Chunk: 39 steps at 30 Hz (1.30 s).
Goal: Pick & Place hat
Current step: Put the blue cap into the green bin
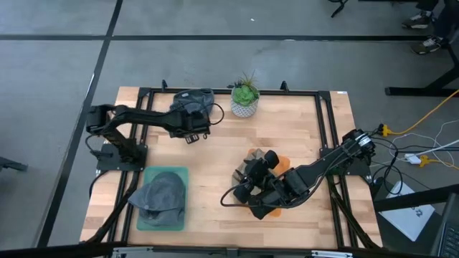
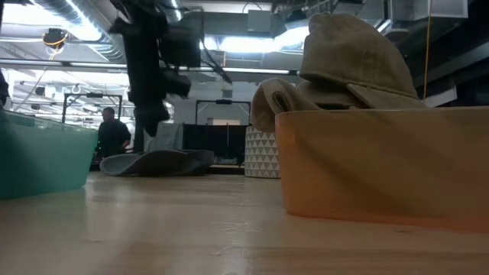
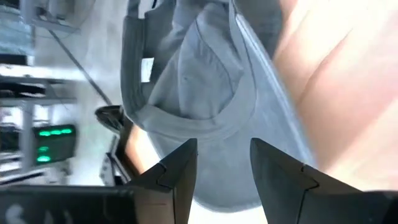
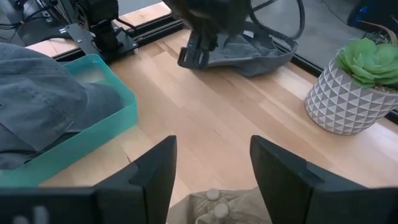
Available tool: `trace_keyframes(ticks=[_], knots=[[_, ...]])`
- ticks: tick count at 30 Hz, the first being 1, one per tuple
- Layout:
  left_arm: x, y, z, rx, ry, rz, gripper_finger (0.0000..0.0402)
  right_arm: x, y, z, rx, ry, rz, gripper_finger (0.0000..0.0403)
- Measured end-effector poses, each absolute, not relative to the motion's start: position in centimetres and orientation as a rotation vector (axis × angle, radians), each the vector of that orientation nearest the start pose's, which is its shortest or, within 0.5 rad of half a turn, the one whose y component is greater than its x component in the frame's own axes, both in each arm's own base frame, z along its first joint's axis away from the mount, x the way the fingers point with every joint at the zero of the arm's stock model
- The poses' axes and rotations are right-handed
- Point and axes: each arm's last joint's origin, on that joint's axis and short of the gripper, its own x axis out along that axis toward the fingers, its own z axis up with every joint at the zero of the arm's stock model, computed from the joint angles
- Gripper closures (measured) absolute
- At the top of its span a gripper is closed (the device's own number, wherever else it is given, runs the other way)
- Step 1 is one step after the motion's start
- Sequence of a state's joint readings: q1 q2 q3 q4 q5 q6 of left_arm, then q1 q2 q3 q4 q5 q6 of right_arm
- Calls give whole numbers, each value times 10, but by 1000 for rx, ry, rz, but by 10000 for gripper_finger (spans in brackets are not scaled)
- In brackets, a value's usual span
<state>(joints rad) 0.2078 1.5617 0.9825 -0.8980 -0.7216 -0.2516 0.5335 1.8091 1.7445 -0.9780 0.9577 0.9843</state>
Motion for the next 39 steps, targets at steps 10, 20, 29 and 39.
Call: trace_keyframes(ticks=[10, 20, 29, 39], knots=[[230, 44, 208, 111, 1218, 819, 258, 330, 165, 326, 151, 541, -712, 198], [223, 41, 181, 23, 1163, 819, 244, 325, 173, 295, 28, 731, -748, 198], [234, 46, 184, -51, 1016, 864, 186, 330, 178, 277, -33, 775, -766, 198], [238, 69, 167, -69, 1057, 967, 157, 333, 179, 275, -31, 748, -777, 198]])
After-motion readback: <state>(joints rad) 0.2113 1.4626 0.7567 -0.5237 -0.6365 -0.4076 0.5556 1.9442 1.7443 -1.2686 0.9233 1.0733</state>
